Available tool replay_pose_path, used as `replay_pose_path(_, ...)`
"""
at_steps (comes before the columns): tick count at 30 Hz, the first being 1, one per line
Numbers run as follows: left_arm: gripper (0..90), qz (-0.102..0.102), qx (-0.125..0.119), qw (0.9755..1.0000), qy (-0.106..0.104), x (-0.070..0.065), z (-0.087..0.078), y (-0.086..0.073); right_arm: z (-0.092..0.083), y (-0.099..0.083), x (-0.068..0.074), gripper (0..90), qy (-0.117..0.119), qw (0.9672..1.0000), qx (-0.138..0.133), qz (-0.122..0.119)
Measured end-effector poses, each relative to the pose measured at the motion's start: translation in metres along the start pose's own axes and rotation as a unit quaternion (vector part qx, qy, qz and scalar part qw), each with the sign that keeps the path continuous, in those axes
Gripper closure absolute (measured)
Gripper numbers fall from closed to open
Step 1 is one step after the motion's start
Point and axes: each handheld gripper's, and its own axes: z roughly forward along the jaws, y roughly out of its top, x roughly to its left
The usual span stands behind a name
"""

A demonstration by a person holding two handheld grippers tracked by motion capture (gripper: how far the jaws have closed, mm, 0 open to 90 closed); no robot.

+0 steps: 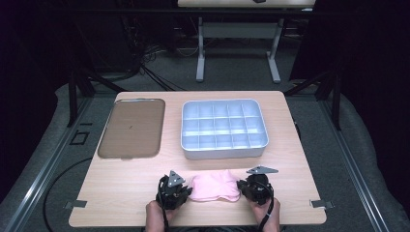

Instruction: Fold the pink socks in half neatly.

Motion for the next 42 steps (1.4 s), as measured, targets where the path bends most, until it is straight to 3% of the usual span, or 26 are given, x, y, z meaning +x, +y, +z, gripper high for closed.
replay_pose_path(9,85.2,-0.002,-0.006,1.0000,-0.006,-0.003,-0.001,0.004,-0.015,0.005,0.001,84.5,0.000,0.9998,-0.021,0.000)
replay_pose_path(18,84.9,-0.007,-0.007,0.9999,-0.014,-0.002,0.001,0.004,-0.034,0.014,0.014,84.6,-0.005,0.9988,-0.038,-0.030)
replay_pose_path(19,84.8,-0.007,-0.008,0.9998,-0.016,-0.001,0.001,0.004,-0.041,0.017,0.016,84.6,-0.006,0.9991,-0.003,-0.043)
replay_pose_path(20,84.8,-0.007,-0.008,0.9998,-0.015,-0.001,0.001,0.005,-0.042,0.018,0.017,84.6,0.006,0.9989,-0.005,-0.047)
replay_pose_path(23,84.8,-0.011,-0.011,0.9997,-0.017,-0.001,0.001,0.005,-0.041,0.020,0.024,84.5,0.012,0.9977,-0.037,-0.056)
replay_pose_path(31,84.9,-0.013,-0.009,0.9997,-0.019,-0.001,0.002,0.005,-0.041,0.023,0.038,84.5,0.017,0.9955,-0.053,-0.076)
replay_pose_path(34,84.7,-0.018,-0.009,0.9994,-0.027,-0.001,0.003,0.005,-0.040,0.026,0.044,84.5,0.046,0.9924,-0.073,-0.088)
replay_pose_path(37,84.1,-0.021,-0.008,0.9992,-0.033,0.000,0.004,0.005,-0.042,0.029,0.057,84.5,-0.002,0.9927,-0.039,-0.114)
replay_pose_path(42,84.0,-0.032,-0.008,0.9986,-0.041,0.001,0.005,0.005,-0.030,0.031,0.074,84.5,0.016,0.9895,-0.030,-0.140)
